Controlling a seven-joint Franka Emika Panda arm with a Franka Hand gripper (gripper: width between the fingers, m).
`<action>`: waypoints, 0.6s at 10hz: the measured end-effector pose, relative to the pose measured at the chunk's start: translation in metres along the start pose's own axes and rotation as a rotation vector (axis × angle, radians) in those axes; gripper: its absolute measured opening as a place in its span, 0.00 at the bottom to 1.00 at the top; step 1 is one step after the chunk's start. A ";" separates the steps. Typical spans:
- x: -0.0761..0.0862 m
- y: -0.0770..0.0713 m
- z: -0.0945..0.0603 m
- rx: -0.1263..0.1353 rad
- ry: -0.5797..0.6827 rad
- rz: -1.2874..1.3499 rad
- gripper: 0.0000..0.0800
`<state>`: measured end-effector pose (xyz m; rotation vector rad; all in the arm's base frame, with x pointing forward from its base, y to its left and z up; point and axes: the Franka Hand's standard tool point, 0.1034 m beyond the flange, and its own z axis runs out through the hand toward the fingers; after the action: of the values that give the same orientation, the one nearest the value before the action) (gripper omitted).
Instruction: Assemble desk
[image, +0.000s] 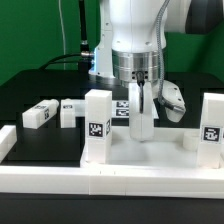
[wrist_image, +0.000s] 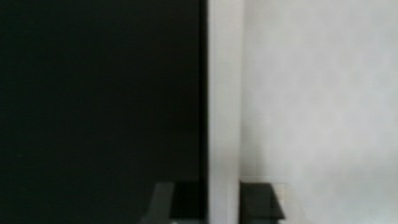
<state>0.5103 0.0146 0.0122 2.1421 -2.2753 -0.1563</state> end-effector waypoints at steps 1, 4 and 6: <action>0.000 0.000 0.000 0.001 0.000 0.000 0.09; 0.012 0.006 -0.002 0.007 0.008 -0.083 0.09; 0.029 0.015 0.001 0.011 0.020 -0.139 0.09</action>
Offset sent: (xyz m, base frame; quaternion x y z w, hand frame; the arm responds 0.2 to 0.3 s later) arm -0.0222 -0.0222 0.0075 0.0088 0.0014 -0.0575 0.9983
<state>0.4932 -0.0130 0.0112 2.2967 -2.1209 -0.1238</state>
